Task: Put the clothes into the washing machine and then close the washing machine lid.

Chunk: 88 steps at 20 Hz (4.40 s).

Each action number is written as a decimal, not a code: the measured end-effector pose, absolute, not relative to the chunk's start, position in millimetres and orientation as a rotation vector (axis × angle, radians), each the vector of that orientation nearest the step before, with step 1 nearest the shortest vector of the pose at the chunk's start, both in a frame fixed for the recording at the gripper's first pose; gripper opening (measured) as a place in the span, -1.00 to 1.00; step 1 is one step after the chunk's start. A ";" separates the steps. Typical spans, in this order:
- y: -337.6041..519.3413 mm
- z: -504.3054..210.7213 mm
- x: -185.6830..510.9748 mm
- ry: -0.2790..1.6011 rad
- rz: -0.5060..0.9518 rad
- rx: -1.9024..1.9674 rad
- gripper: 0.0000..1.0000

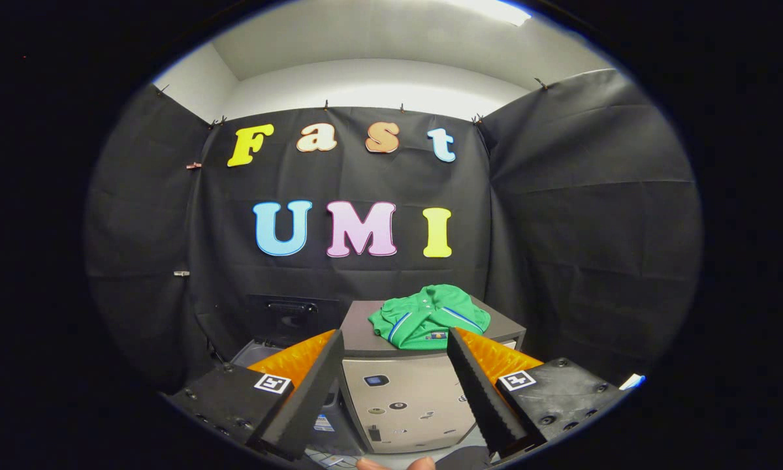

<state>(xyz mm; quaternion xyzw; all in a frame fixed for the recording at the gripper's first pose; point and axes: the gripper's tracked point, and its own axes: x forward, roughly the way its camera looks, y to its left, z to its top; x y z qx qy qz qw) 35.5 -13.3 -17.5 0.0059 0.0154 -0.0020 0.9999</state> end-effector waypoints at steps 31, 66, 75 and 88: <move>-101.1 -149.2 348.7 0.758 -0.113 -0.103 -0.42; 268.4 -141.1 324.3 0.728 0.326 0.047 -0.70; 299.7 -241.5 329.8 0.817 0.287 0.082 -0.71; 313.2 -329.9 362.8 0.762 0.227 0.046 -0.69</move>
